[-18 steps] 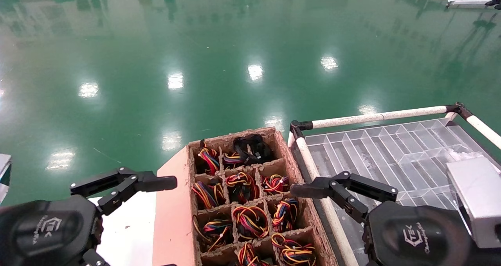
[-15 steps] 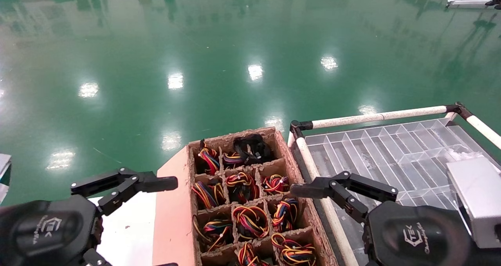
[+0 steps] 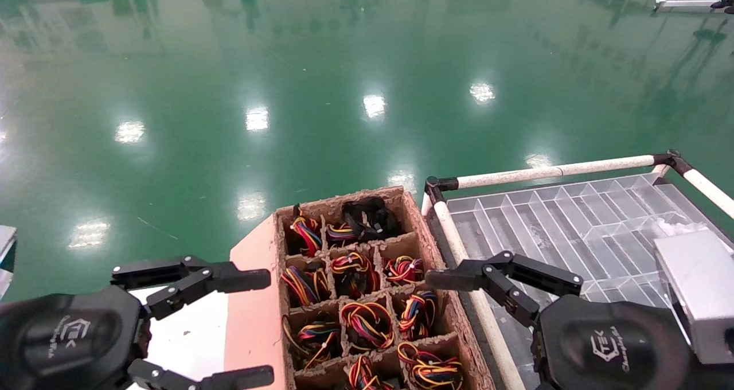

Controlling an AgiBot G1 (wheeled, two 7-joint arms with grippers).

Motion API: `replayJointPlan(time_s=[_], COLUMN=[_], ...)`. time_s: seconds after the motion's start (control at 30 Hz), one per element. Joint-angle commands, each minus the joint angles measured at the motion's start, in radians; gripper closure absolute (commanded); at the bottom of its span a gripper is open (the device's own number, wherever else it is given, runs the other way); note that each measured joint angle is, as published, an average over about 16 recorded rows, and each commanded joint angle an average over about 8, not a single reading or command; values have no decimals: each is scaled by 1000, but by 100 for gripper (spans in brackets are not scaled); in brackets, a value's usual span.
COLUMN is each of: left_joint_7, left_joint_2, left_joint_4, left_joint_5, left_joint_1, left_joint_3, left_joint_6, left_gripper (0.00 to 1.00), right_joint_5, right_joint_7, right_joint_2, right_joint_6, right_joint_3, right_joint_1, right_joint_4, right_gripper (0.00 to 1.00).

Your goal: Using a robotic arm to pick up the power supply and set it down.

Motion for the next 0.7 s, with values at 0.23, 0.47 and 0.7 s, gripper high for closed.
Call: replayJointPlan(time_s=[0.23,0.47,0.7], left_joint_7=[0,0,0], left_joint_2=[0,0,0], left_joint_4=[0,0,0], left_joint_5=[0,0,0], left_joint_1=[0,0,0], left_joint_3=[0,0,0], left_joint_6=[0,0,0], left_gripper=[100,100,100], right_joint_5=[0,0,-65], right_joint_7=[0,0,0], right_joint_2=[0,0,9], right_joint_6=[0,0,26], right_joint_3=[0,0,-20], right_joint_1=[0,0,-3], right_joint_4=[0,0,-20], right_gripper=[0,0,0])
